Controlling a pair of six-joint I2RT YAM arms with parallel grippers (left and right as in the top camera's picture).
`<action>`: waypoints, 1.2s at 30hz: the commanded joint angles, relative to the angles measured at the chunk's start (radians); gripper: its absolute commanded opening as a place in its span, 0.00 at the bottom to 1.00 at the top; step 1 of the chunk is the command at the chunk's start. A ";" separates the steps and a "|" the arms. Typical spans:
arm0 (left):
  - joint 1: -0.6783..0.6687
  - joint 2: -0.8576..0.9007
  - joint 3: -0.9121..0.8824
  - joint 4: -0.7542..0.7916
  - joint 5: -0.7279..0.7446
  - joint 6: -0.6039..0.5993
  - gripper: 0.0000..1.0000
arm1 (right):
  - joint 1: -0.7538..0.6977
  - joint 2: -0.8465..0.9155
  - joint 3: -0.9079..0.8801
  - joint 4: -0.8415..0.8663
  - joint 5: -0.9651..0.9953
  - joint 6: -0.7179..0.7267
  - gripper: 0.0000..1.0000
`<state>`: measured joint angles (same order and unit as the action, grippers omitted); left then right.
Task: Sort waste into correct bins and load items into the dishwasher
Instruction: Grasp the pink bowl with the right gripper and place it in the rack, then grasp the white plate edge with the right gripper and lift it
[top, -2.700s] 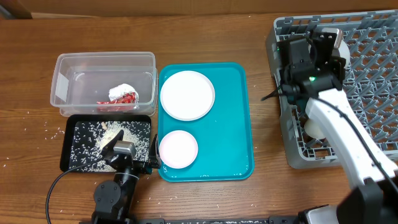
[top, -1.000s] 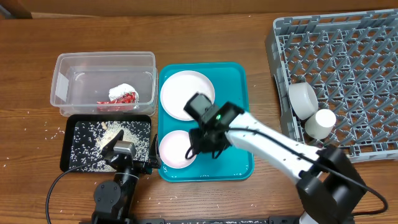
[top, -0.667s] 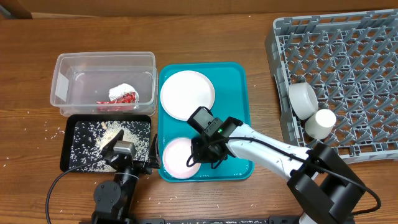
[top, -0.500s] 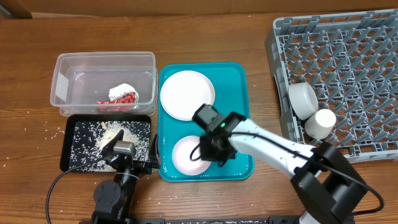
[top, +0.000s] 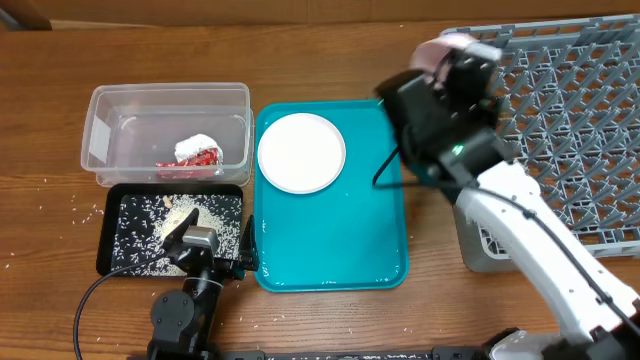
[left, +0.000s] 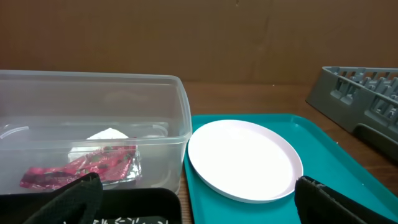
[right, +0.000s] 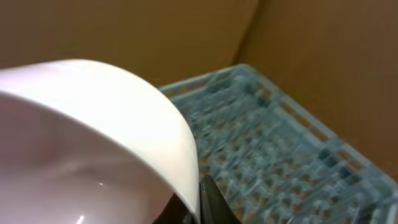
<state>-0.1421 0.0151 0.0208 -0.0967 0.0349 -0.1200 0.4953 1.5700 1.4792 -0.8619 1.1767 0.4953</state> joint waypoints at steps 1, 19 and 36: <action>0.007 -0.011 -0.006 0.002 0.007 0.016 1.00 | -0.132 0.075 0.007 0.102 0.038 -0.161 0.04; 0.007 -0.011 -0.006 0.002 0.007 0.016 1.00 | -0.251 0.400 0.007 0.186 -0.060 -0.417 0.04; 0.007 -0.011 -0.006 0.002 0.007 0.016 1.00 | 0.029 0.296 0.273 -0.311 -0.890 -0.194 0.65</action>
<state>-0.1421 0.0132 0.0208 -0.0971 0.0349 -0.1200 0.4889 1.9213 1.6844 -1.1538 0.7013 0.2420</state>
